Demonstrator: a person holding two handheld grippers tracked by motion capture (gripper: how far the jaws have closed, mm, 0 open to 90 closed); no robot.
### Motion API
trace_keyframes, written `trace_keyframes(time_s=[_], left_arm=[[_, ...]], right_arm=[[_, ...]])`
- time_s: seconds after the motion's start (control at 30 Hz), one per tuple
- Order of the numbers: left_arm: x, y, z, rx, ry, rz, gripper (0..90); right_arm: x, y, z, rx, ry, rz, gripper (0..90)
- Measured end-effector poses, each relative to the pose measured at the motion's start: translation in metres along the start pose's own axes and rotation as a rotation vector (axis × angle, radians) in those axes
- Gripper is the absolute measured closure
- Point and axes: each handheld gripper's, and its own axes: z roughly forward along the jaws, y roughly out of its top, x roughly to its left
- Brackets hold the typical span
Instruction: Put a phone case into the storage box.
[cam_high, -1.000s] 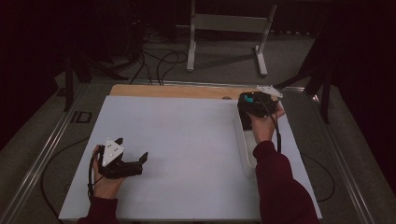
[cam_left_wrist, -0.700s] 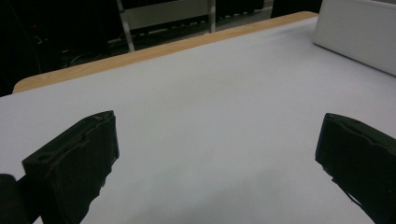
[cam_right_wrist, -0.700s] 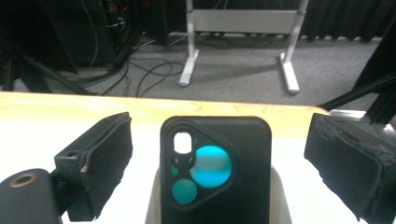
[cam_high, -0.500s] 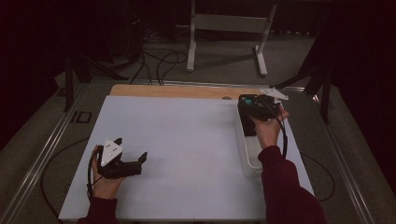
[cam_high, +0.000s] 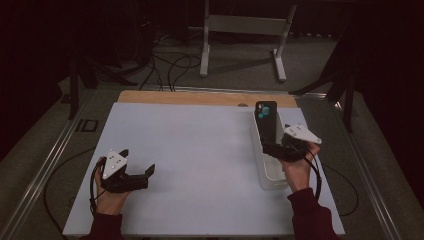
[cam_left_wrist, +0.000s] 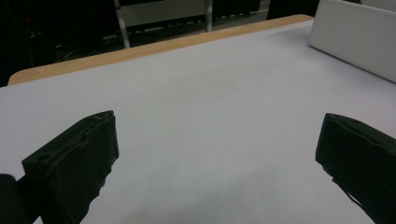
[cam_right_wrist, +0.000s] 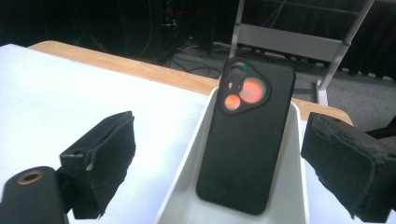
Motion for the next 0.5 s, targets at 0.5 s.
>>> trace_keyframes(time_s=[0.5], left_arm=[[0.006, -0.004, -0.009, -0.042, -0.015, -0.009, 0.0]], right_arm=[[0.013, -0.042, -0.048, -0.099, 0.066, -0.027, 9.6]])
